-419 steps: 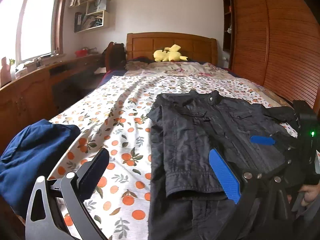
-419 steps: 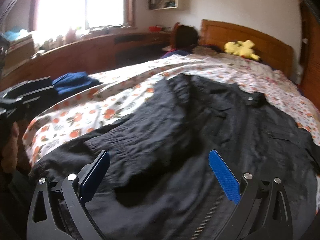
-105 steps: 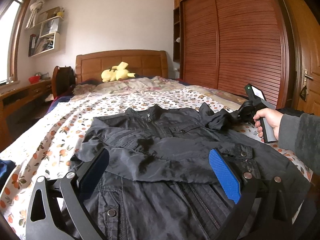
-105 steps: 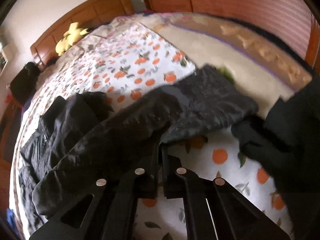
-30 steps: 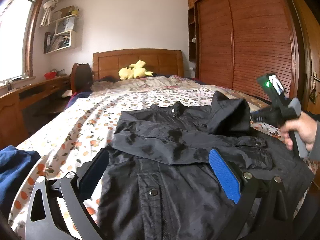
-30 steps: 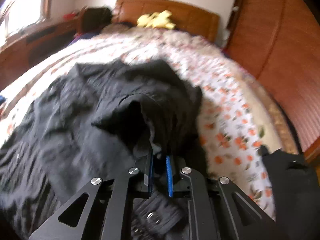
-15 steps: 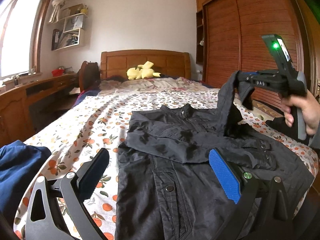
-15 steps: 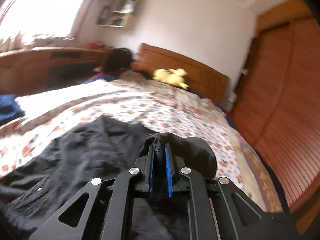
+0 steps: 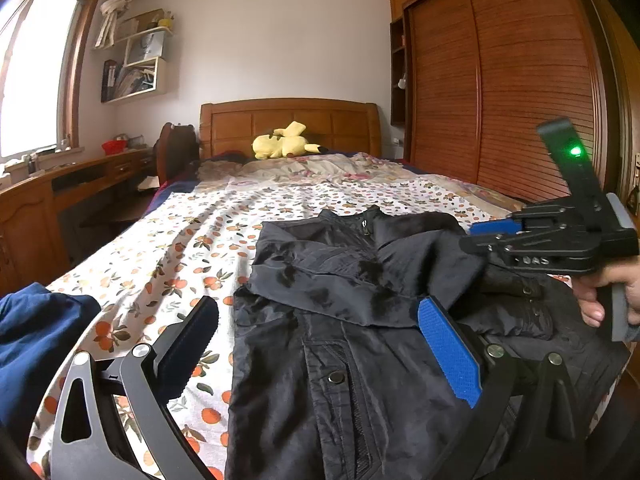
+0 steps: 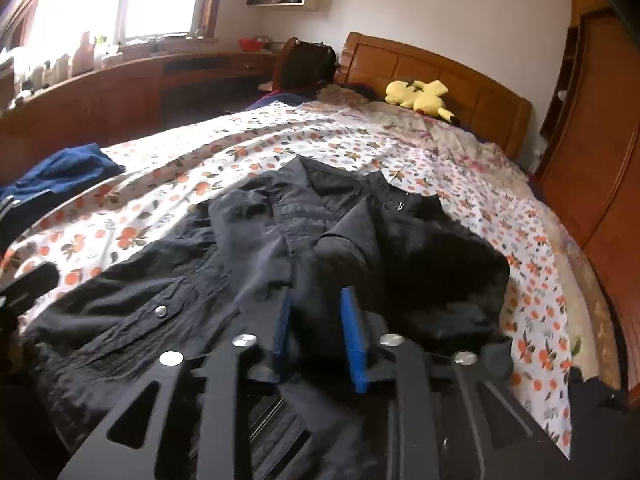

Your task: Fold large clothes

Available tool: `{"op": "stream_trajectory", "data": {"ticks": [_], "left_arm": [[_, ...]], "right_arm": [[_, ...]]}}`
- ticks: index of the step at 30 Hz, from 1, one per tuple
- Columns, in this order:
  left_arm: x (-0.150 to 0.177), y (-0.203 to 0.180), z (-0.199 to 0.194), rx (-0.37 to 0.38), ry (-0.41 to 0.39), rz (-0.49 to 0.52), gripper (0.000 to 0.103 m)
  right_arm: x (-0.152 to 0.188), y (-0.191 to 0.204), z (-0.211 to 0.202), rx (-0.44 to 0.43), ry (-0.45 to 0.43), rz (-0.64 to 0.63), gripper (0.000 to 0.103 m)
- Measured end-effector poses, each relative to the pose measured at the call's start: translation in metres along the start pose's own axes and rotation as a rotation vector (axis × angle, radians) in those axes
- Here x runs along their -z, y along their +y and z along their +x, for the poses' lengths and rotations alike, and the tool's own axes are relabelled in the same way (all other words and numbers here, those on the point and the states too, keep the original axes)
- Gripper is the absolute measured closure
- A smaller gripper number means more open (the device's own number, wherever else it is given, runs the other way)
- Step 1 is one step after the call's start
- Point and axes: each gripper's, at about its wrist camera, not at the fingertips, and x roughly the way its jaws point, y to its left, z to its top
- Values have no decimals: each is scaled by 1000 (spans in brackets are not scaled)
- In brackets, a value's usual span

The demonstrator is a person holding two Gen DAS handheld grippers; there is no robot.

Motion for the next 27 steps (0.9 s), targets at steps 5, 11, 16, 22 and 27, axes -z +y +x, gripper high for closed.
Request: {"op": "stream_trajectory", "data": {"ticks": [5, 11, 16, 22, 27], "left_arm": [[0, -8, 5, 5, 8, 11, 2], [2, -25, 14, 17, 20, 37, 2], [4, -39, 24, 32, 37, 55, 2], [7, -58, 36, 53, 57, 83, 2], [13, -75, 52, 78, 90, 103, 2]], "right_arm": [[12, -9, -14, -12, 2, 30, 65], [37, -28, -14, 17, 47, 64, 64], [66, -45, -4, 30, 92, 113, 63], [97, -64, 12, 45, 124, 184, 53], [114, -76, 15, 40, 119, 235, 49]]}}
